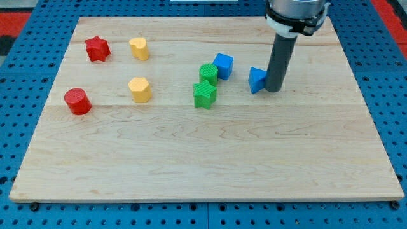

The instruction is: Move the yellow hexagon slightly up

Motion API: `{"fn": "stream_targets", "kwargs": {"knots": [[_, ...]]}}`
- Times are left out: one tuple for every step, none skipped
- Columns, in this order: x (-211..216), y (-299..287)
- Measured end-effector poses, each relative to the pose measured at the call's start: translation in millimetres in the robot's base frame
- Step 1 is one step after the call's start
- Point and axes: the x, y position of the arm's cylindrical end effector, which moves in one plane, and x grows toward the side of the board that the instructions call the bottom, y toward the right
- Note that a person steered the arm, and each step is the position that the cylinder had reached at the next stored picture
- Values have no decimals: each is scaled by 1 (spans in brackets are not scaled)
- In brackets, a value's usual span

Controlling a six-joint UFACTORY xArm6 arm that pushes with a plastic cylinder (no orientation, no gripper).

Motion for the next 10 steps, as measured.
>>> {"fn": "stream_targets", "kwargs": {"knots": [[-9, -32], [-9, -55], [-7, -49], [23, -11], [71, -14], [82, -86], [82, -168], [82, -186], [82, -186], [82, -197]]}}
